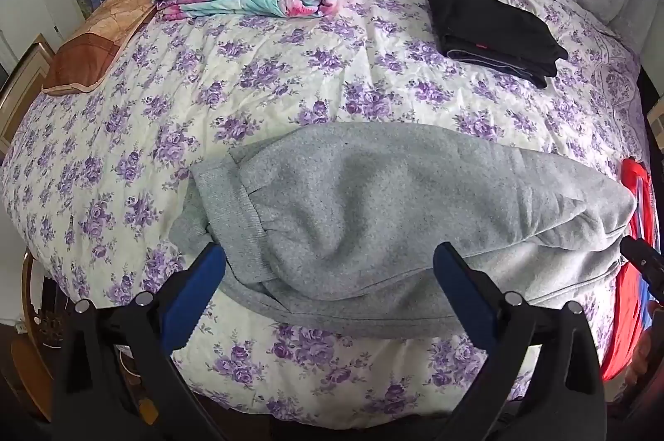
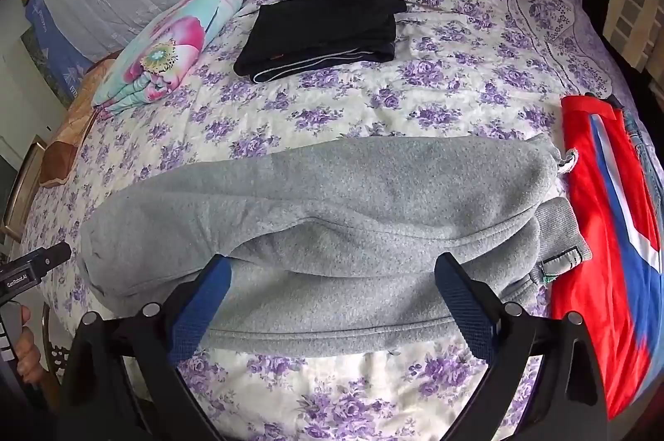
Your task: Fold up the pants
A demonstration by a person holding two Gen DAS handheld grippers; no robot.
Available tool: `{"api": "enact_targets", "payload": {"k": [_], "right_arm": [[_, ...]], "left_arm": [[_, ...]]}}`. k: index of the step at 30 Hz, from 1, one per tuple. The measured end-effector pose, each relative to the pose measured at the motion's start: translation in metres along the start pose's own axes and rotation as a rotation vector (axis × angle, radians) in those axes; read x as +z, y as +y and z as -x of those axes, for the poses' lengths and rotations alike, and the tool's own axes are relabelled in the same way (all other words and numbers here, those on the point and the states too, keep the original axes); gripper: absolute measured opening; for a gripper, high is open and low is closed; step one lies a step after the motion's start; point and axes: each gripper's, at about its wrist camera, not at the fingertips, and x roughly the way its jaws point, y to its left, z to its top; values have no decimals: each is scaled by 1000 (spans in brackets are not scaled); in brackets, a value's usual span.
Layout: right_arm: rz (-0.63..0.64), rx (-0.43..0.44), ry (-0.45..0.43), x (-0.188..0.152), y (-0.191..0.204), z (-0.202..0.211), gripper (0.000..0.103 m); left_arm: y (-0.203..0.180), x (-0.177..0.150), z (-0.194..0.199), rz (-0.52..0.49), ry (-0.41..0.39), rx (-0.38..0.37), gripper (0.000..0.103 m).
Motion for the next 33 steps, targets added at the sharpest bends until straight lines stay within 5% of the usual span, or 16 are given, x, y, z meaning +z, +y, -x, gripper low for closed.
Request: {"api": "enact_targets", "payload": {"k": [33], "right_arm": [[35, -18, 5, -13, 14, 7, 99]], "left_arm": [[-13, -7, -4, -54, 34, -2, 98]]}}
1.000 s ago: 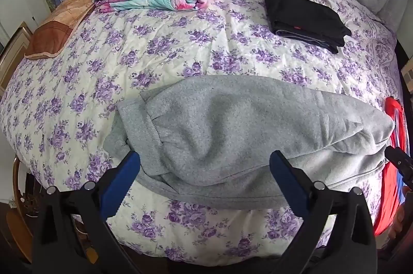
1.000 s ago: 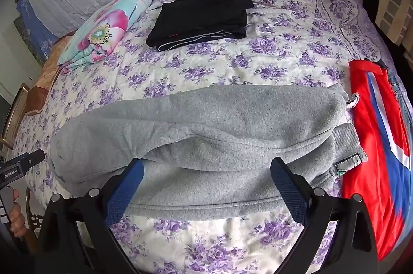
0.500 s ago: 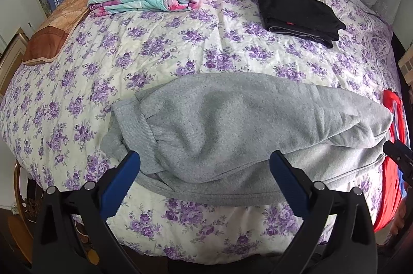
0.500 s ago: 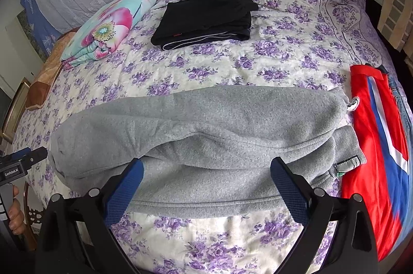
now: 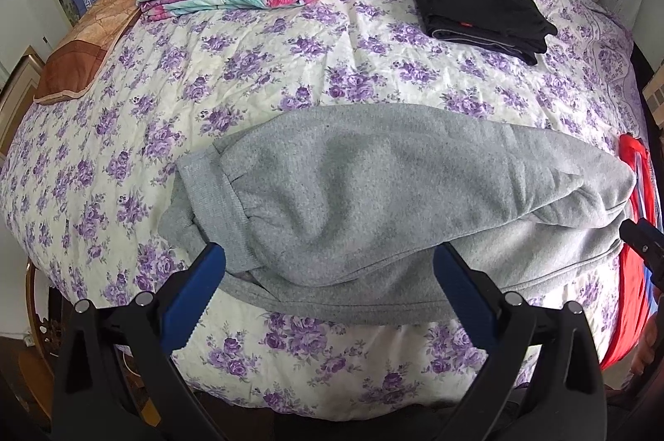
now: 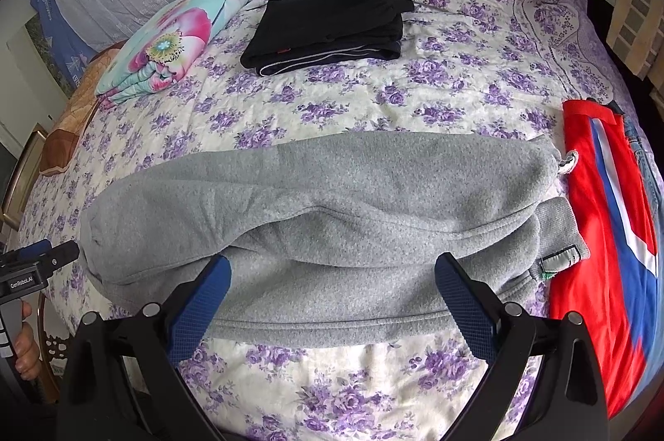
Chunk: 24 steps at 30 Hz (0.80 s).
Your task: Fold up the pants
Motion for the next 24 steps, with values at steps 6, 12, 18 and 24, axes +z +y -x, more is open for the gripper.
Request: {"api": "enact_targets", "payload": {"k": [6, 12, 18, 24], "right_arm": [[4, 1, 3, 0, 0, -2, 99], [9, 1, 9, 2, 1, -5, 99], [10, 1, 9, 2, 1, -5, 99], [9, 0, 9, 2, 2, -5, 99]], "left_arm": [[0, 0, -1, -1, -1, 1, 98], [0, -1, -1, -2, 0, 1, 98], [0, -1, -1, -1, -1, 2, 98], [1, 0, -1, 1, -2, 1, 98]]}}
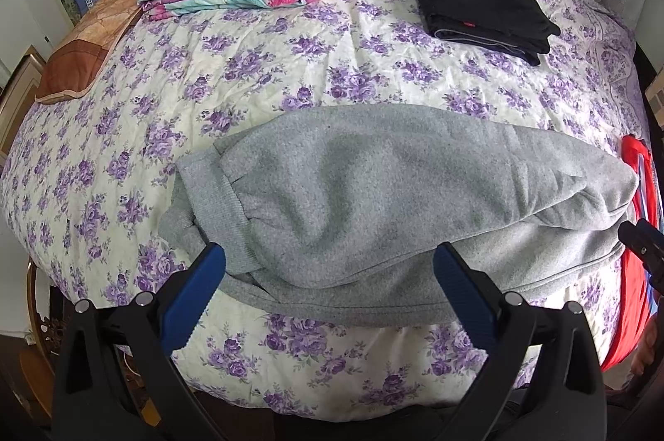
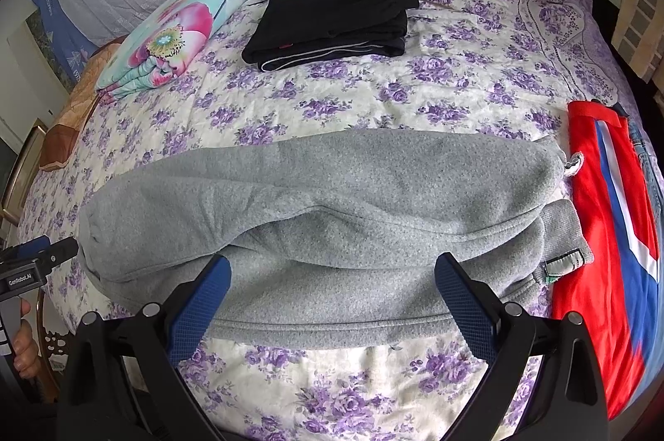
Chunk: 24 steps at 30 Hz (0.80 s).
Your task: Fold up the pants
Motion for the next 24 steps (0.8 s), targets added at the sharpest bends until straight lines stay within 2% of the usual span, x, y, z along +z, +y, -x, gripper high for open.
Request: {"api": "enact_targets", "payload": {"k": [24], "right_arm": [[-6, 11, 10, -1, -1, -1, 99]], "left_arm": [[2, 1, -2, 1, 8, -5, 98]]}}
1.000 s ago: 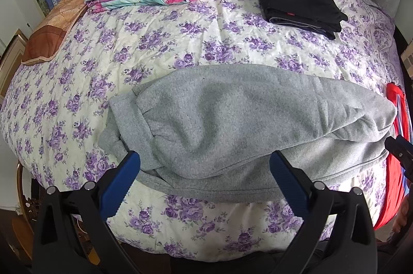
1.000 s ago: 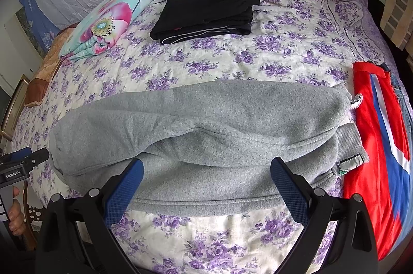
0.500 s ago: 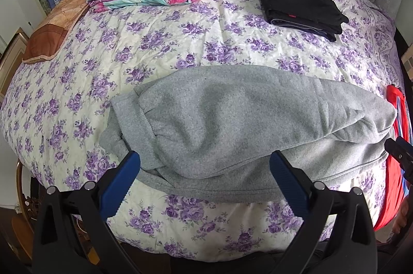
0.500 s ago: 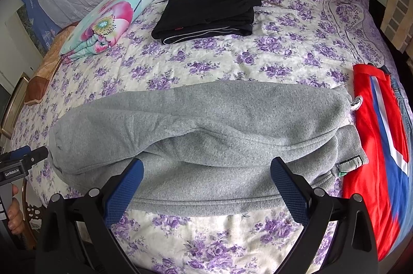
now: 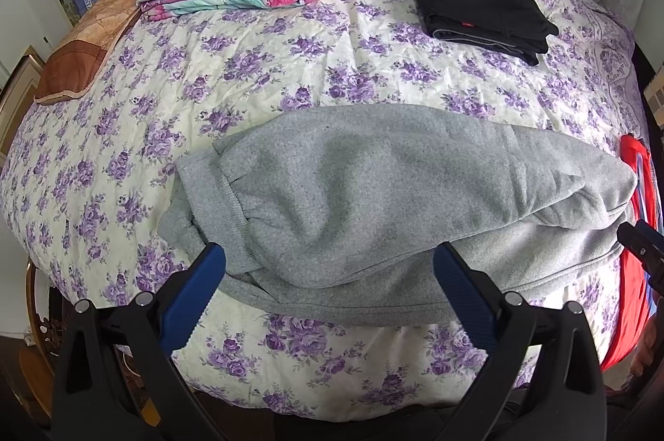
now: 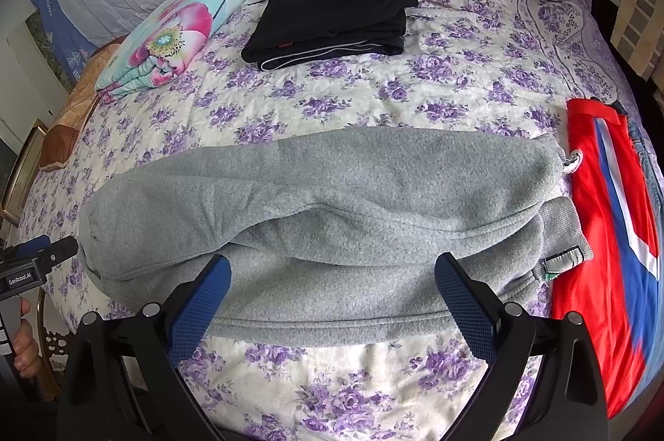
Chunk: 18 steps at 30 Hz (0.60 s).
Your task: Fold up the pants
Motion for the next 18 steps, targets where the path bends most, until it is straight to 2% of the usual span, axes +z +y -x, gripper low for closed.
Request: {"api": "enact_targets", "payload": {"k": [4, 7, 11, 14, 16, 18], "right_arm": [[-29, 30, 11, -1, -7, -3, 99], [-90, 98, 41, -2, -19, -10, 99], [-255, 331, 125, -12, -42, -31, 99], [-392, 445, 166, -22, -63, -46, 99], [-541, 538, 184, -30, -83, -54, 99], [-751, 663, 221, -42, -107, -66, 99]], "left_arm": [[8, 1, -10, 41, 39, -43, 98], [23, -2, -24, 126, 83, -125, 98], [39, -10, -49, 255, 162, -311, 98], [46, -20, -71, 370, 237, -465, 98], [53, -29, -86, 482, 285, -563, 98], [61, -41, -101, 618, 313, -650, 98]]}}
